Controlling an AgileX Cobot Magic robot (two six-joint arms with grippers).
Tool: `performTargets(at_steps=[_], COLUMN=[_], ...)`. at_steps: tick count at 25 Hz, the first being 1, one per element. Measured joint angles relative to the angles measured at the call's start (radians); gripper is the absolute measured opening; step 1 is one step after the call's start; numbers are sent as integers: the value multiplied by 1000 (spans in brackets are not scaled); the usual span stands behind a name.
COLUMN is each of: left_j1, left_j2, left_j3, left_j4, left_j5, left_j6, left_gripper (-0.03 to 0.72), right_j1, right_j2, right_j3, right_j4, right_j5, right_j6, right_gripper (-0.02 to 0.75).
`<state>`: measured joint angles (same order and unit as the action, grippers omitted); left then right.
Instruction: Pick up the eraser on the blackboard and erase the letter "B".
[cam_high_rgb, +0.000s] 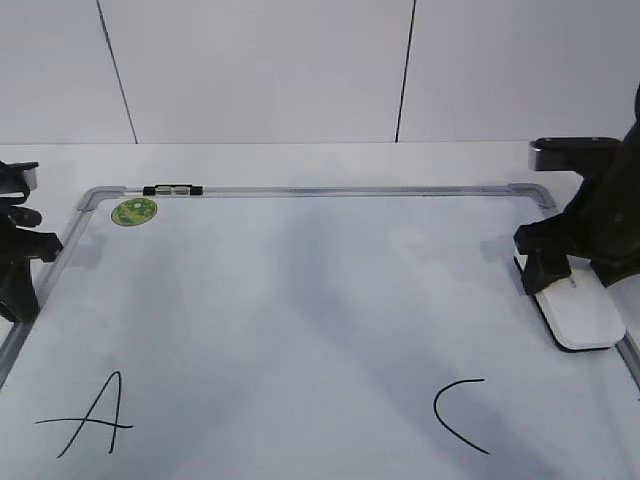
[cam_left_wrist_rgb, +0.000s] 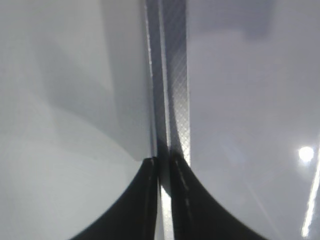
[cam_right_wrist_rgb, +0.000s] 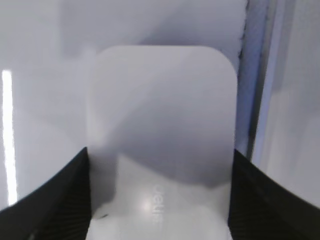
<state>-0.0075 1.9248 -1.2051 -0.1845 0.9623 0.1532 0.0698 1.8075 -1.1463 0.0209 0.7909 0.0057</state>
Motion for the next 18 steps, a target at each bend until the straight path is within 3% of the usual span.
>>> performTargets(at_steps=[18], left_j1=[0], left_j2=[0], left_j3=[0], left_j4=[0], left_j5=[0], left_j6=[0], left_gripper=[45], right_j1=[0], right_j2=[19], right_j3=[0], right_j4=[-93], right_j5=[-7], right_j6=[98], right_gripper=[504])
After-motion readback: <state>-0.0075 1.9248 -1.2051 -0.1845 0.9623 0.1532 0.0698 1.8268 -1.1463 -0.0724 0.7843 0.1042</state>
